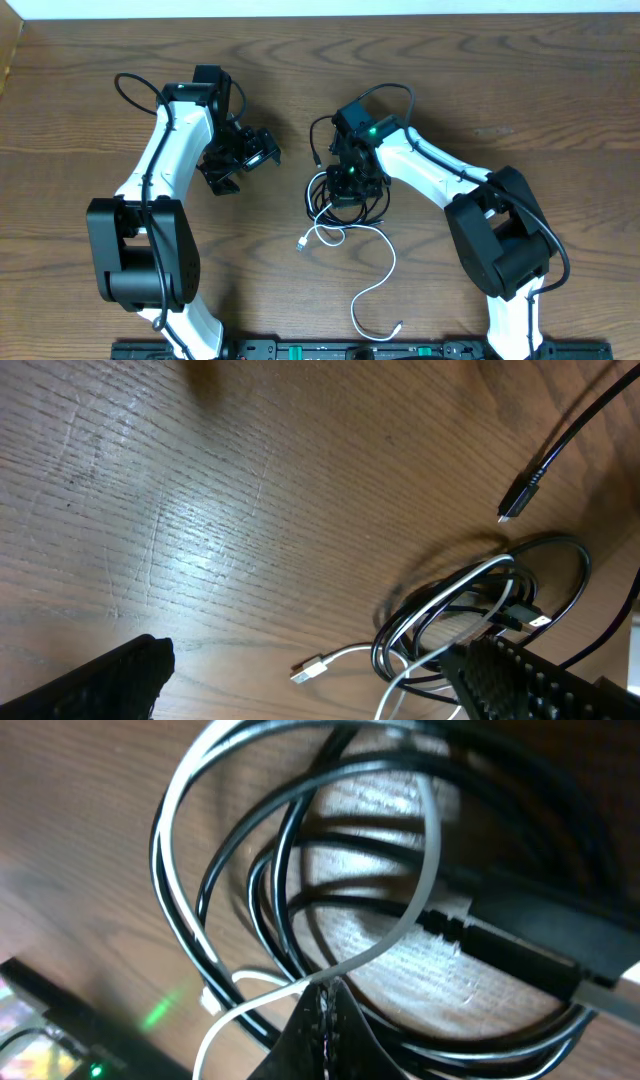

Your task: Untangle cables

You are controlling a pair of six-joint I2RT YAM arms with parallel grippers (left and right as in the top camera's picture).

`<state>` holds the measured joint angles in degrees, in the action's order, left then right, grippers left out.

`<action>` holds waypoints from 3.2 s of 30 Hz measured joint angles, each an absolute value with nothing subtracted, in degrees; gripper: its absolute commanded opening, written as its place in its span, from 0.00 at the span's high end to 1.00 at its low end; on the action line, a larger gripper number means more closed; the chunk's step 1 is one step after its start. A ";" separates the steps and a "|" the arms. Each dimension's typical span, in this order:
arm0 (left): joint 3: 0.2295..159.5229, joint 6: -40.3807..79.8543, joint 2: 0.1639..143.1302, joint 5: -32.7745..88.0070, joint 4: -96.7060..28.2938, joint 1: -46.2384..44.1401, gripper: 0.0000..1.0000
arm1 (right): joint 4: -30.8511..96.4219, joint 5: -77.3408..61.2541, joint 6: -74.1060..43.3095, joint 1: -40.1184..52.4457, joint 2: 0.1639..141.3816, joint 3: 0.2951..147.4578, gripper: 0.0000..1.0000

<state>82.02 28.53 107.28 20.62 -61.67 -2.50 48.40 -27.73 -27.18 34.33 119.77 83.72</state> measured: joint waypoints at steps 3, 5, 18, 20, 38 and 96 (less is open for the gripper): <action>82.02 28.53 107.28 20.62 -61.69 -2.50 0.01 | 50.30 -30.06 -25.85 33.30 119.31 84.64 0.99; 82.02 28.53 107.26 20.62 -61.67 -2.50 0.01 | 50.74 -32.40 -24.16 32.03 117.62 85.60 0.99; 81.97 28.53 107.28 20.64 -61.49 -2.52 0.01 | 53.28 -19.16 -25.76 31.18 94.35 90.83 0.43; 81.97 28.53 107.28 20.64 -61.45 -2.52 0.01 | 52.23 -15.62 -29.10 33.39 96.42 88.27 0.42; 81.97 28.53 107.28 20.62 -61.45 -2.52 0.01 | 44.25 -8.97 -47.40 41.17 117.73 81.14 0.80; 81.93 28.56 107.28 20.62 -61.65 -2.52 0.01 | 49.01 -10.61 -30.85 42.78 119.92 83.61 0.64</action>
